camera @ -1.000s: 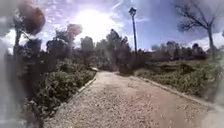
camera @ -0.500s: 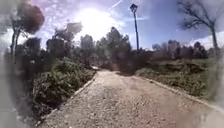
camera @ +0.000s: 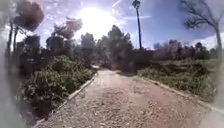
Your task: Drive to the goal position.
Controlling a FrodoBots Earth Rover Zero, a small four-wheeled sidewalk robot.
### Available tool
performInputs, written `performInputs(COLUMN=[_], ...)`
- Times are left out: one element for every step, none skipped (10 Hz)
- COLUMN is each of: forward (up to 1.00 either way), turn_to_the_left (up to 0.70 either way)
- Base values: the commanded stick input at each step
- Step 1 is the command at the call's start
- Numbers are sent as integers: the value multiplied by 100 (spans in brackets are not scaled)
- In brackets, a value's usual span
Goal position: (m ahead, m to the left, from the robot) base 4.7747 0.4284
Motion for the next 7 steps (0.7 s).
performInputs(forward=[70, 70, 70, 70, 70, 70, 70], turn_to_the_left=[0, 0, 0, 0, 0, 0, 0])
